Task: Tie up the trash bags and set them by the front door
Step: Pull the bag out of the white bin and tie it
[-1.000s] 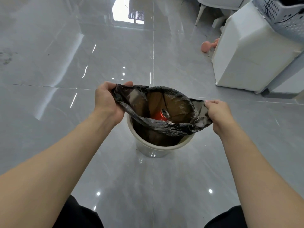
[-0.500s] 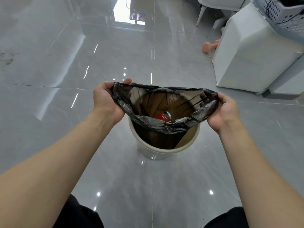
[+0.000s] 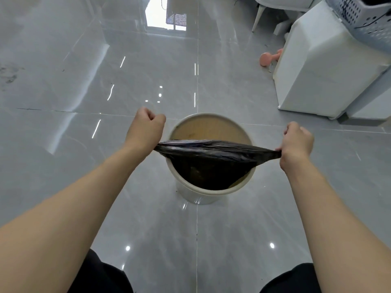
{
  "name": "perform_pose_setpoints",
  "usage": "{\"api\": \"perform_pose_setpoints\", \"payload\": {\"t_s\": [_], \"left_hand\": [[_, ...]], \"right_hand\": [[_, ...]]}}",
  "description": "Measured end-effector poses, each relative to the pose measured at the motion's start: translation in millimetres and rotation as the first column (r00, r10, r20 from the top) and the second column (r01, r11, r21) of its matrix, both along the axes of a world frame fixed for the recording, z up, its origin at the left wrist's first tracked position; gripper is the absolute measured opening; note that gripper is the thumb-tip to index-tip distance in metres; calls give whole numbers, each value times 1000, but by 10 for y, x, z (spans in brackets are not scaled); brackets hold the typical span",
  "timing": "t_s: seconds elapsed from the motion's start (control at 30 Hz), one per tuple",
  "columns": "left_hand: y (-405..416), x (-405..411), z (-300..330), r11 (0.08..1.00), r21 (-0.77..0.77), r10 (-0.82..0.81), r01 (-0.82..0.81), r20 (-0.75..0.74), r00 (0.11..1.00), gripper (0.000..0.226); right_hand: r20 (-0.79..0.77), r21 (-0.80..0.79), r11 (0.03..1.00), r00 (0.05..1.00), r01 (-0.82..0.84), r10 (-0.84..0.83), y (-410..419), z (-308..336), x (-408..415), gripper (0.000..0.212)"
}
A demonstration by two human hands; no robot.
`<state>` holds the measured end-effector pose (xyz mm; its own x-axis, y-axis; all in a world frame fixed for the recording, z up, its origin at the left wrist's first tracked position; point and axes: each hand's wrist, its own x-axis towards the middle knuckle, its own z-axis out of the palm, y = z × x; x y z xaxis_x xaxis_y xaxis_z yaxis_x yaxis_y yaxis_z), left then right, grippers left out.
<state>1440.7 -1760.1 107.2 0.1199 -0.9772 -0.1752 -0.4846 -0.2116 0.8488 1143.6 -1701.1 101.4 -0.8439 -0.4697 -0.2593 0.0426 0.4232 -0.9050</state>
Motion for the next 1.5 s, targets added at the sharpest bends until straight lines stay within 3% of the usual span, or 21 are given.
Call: {"api": "perform_pose_setpoints", "payload": {"t_s": [0.07,0.13,0.23,0.3,0.4,0.47,0.53,0.6,0.67,0.73,0.8,0.87,0.93,1.03,1.13,1.2,1.3,1.4,1.5], "left_hand": [[29,28,-3,991,33,-132,128,284,950,29],[52,26,-3,936,181,-351,301,482,803,51],[64,-17,37,783,492,-621,382,579,528,90],[83,-48,32,726,580,-688,369,609,395,87],[116,-92,-9,739,569,-673,360,642,366,59],[128,-101,-30,734,580,-679,352,627,381,45],[143,-101,-22,714,604,-700,355,610,371,32],[131,-87,-14,718,606,-693,344,570,442,24],[117,-56,35,745,577,-618,336,405,674,19],[92,-22,98,782,542,-441,307,134,887,17],[51,22,155,831,473,-276,292,-105,956,16],[8,35,236,871,371,-189,320,-348,918,19],[-48,26,358,922,234,-130,308,-563,816,25],[-84,111,649,986,48,-71,161,-749,659,31],[-52,322,1003,992,-118,-126,51,-815,565,35],[-11,503,1249,968,-251,-227,21,-833,505,34],[57,822,1562,917,-396,-337,-35,-821,462,32],[131,1159,1621,916,-397,-311,-65,-801,511,29],[207,1466,1383,947,-297,-179,-125,-808,562,31]], "right_hand": [[-304,274,952,927,-135,219,54,-9,-23,22],[-382,551,798,778,-243,500,63,-9,13,30],[-215,807,487,602,-334,769,9,-36,120,64],[-77,879,315,545,-359,835,1,-52,181,79],[111,883,142,492,-448,863,20,-2,217,76],[185,861,93,477,-501,859,47,66,216,62],[204,849,83,470,-521,859,68,115,199,55],[253,793,129,516,-595,818,88,125,178,49],[343,675,240,584,-698,736,116,174,181,37],[400,521,406,635,-751,661,123,259,164,28],[418,311,599,672,-738,611,100,357,133,24],[402,100,743,710,-661,578,58,468,164,19],[434,-131,818,710,-560,555,22,598,315,21],[459,-404,783,635,-473,621,-48,872,696,29],[426,-594,679,548,-430,720,-175,1253,1050,43],[370,-651,628,545,-426,753,-281,1539,1286,31],[319,-691,568,517,-446,794,-382,1848,1660,48],[272,-697,500,455,-514,848,-425,1882,1985,40],[261,-651,479,419,-589,870,-466,1618,2268,28]]}}
